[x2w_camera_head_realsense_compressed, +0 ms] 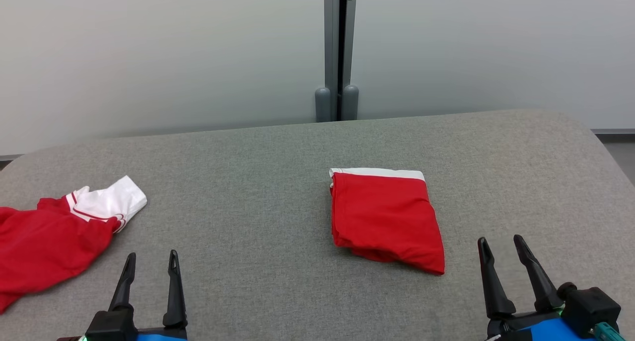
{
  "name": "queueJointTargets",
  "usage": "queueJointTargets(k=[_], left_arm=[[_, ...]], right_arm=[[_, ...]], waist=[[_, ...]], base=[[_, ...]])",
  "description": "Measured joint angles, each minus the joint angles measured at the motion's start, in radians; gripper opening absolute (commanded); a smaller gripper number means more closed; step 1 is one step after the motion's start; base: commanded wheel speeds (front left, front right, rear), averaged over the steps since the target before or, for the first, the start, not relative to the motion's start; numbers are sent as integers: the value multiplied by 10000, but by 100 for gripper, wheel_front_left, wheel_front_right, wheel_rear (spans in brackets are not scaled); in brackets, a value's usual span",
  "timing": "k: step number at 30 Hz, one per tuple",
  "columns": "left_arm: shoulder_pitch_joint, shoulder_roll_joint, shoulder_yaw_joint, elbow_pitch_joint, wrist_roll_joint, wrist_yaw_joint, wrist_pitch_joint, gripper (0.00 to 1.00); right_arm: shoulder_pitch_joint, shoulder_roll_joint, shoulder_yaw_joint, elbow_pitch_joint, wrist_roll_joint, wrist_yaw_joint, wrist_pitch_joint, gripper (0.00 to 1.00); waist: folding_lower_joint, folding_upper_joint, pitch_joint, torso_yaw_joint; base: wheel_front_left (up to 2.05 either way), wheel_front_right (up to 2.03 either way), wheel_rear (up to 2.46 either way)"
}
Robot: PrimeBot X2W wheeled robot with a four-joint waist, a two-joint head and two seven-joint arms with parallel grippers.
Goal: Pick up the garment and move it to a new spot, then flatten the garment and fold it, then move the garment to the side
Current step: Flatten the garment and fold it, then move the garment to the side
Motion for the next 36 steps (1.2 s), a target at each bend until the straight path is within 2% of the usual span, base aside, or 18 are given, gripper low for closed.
queueJointTargets(k=[26, 36], left_arm=[[38, -38, -33, -27, 2, 4, 0, 100], [-177, -69, -196, -94, -13, 2, 0, 100]], right_arm=[[-24, 33, -10, 550, -165, 0, 105, 100], [-2032, -387, 244, 899, -520, 0, 608, 100]], waist=[[0, 0, 94, 178], [0, 0, 491, 236]], base=[[0, 0, 0], [0, 0, 0]])
